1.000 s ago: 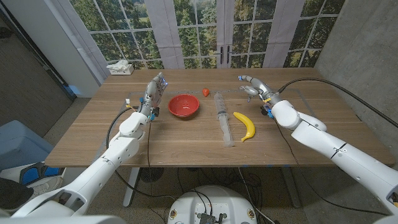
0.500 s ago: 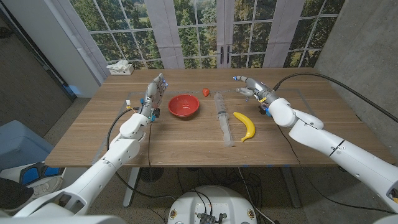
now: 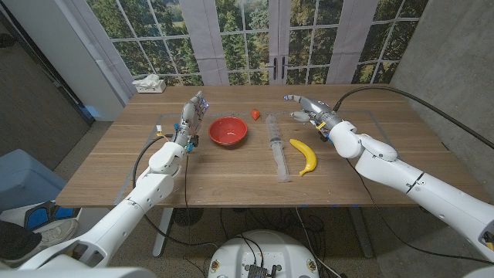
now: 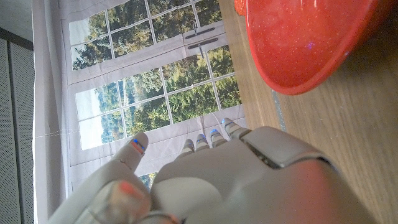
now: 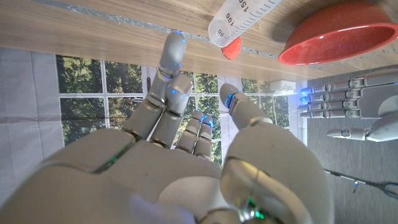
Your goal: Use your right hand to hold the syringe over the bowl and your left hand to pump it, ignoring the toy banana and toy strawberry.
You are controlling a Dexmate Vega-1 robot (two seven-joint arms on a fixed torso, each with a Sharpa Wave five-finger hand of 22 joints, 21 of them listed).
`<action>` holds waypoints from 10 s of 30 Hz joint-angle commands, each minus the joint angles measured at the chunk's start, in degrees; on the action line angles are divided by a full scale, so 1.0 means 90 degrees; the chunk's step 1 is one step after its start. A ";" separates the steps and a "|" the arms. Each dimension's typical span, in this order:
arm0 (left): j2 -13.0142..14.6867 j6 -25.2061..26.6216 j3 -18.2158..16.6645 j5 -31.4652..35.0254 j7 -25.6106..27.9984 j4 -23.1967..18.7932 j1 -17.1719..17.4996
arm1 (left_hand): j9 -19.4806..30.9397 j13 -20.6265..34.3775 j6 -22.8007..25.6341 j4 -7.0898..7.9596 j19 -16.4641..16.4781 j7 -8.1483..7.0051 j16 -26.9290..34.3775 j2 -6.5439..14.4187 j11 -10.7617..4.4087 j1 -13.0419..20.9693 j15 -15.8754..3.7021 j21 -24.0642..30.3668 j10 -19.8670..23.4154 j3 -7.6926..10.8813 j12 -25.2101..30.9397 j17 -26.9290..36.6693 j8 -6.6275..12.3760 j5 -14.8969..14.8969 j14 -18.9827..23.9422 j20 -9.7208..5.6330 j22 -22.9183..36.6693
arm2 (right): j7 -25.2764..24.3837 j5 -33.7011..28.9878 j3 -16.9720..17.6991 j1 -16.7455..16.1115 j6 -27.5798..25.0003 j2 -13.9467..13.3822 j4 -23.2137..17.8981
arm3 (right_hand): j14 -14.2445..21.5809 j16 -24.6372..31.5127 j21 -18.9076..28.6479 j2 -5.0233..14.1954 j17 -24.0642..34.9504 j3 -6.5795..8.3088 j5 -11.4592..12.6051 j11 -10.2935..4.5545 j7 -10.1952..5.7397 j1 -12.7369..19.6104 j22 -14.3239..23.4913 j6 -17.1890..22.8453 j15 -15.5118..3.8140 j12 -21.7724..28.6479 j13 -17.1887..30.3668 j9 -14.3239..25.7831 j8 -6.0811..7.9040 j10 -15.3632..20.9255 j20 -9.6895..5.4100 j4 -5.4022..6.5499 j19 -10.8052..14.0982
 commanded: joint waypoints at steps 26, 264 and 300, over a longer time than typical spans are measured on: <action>-0.0060 -0.0049 -0.0064 -0.0091 0.0121 -0.0165 0.0163 | 0.0032 0.0015 0.0071 0.0002 0.0062 -0.0001 0.0006 0.0435 0.0049 -0.0070 -0.0344 -0.0013 -0.0308 0.0017 -0.0015 0.0010 0.0009 0.0059 -0.0541 -0.0569 0.0031 | 0.0638 -0.2680 -0.0798 0.0628 0.0635 0.0182 0.0519 | -0.0433 -0.0193 0.0453 -0.0311 0.0033 -0.0139 -0.0354 -0.0106 -0.0326 0.1005 -0.0113 -0.0190 -0.0607 0.0008 0.0019 0.0020 0.0004 -0.0139 -0.0170 -0.0003 -0.0538; -0.0104 -0.0472 -0.0324 -0.0357 -0.0235 -0.0307 0.0268 | 0.0043 0.0010 0.0535 -0.0320 0.0320 -0.0320 0.0026 0.0276 -0.0101 0.0066 -0.0228 0.0011 -0.0069 0.0072 -0.0009 -0.0020 0.0047 0.0007 -0.0230 -0.0348 0.0028 | -0.2773 -0.1819 -0.0920 0.0759 0.1037 0.1446 0.2498 | 0.0644 0.0387 0.2633 -0.0376 0.0140 -0.2383 -0.0400 0.0055 0.0131 0.2971 -0.0705 0.5466 -0.0613 0.1376 0.2173 0.0435 0.1421 0.4966 -0.0589 0.0436 -0.1446; 0.0268 -0.0976 -0.0738 -0.0132 0.0086 -0.0483 0.0839 | 0.0043 0.0008 0.0674 -0.0447 0.0380 -0.0352 0.0006 0.0263 -0.0120 0.0097 -0.0256 0.0002 0.0044 0.0068 -0.0001 -0.0015 0.0043 -0.0030 -0.0157 -0.0322 0.0025 | -0.2961 -0.1458 -0.1340 0.0924 0.0666 0.2425 0.2574 | 0.0737 0.0417 0.2629 -0.0367 0.0138 -0.2442 -0.0399 0.0152 0.0211 0.3066 -0.0908 0.5597 -0.0612 0.1170 0.2050 0.0379 0.1396 0.5119 -0.0575 0.0427 -0.1246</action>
